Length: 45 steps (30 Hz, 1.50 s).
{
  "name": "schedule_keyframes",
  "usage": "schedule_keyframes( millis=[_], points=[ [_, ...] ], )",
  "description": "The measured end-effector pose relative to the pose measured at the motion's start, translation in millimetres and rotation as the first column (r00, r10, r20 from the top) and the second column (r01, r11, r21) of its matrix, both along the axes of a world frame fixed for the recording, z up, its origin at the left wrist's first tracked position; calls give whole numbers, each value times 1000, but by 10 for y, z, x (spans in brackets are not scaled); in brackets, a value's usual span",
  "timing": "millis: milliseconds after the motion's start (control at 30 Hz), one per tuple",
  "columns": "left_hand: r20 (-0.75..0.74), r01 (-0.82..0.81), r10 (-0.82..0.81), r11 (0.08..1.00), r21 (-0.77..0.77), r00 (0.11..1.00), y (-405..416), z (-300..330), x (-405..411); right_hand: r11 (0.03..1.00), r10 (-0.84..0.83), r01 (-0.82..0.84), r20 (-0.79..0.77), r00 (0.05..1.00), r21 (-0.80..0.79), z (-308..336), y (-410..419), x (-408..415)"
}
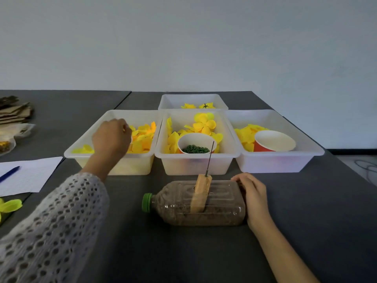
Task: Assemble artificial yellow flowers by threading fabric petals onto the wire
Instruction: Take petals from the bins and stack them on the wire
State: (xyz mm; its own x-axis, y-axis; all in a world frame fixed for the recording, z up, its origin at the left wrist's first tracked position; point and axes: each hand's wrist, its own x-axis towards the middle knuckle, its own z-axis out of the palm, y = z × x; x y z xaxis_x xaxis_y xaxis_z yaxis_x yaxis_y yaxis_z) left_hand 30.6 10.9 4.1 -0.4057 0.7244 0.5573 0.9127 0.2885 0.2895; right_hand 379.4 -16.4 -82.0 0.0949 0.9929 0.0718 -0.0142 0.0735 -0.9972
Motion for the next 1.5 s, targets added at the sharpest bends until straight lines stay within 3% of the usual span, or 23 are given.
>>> schedule_keyframes(
  millis=[100, 200, 300, 467, 533, 733, 967, 1067, 1133, 1233, 1400, 1500],
  points=[
    [-25, -102, 99, 967, -233, 995, 134, -26, -400, 1000, -1, 1, 2, 1000, 6, -11, 17, 0],
    [-53, -164, 160, 834, -526, 986, 239, -31, -620, 1000, -1, 1, 13, 1000, 10, -3, 34, -13],
    [-34, -193, 221, 755, -627, 975, 360, -97, -685, 1000, -5, 4, 33, 999, 12, -16, 43, -4],
    [-206, -240, 152, 813, -531, 967, 469, -204, -717, 1000, -5, 4, 64, 998, 11, -20, 66, -19],
    [-208, -211, 121, 842, -496, 971, 475, -216, -729, 1000, -6, 5, 63, 998, 14, -9, 70, -31],
    [-30, -194, 203, 870, -453, 979, 468, -178, -755, 1000, -4, 3, 65, 998, 25, -12, 73, -29],
    [3, -228, 240, 924, -308, 971, 403, -82, -776, 999, 7, -9, 75, 997, 31, -24, 76, -28],
    [275, -45, 63, 997, -69, 960, 351, 36, -637, 999, 14, -16, 77, 997, 28, -24, 67, -26],
    [469, 69, -134, 986, 152, 873, 267, 126, -413, 999, 16, -18, 77, 997, 28, -22, 65, -25],
    [616, 189, -419, 895, 403, 668, 74, 245, 44, 1000, 6, -8, 71, 997, 26, -19, 62, -29],
    [635, 321, -695, 719, 616, 338, -208, 348, 854, 999, 12, -16, 73, 997, 45, -26, 48, -29],
    [621, 406, -751, 651, 641, 225, -318, 345, 1252, 999, 18, -21, 70, 997, 40, -24, 49, -21]
  ],
)
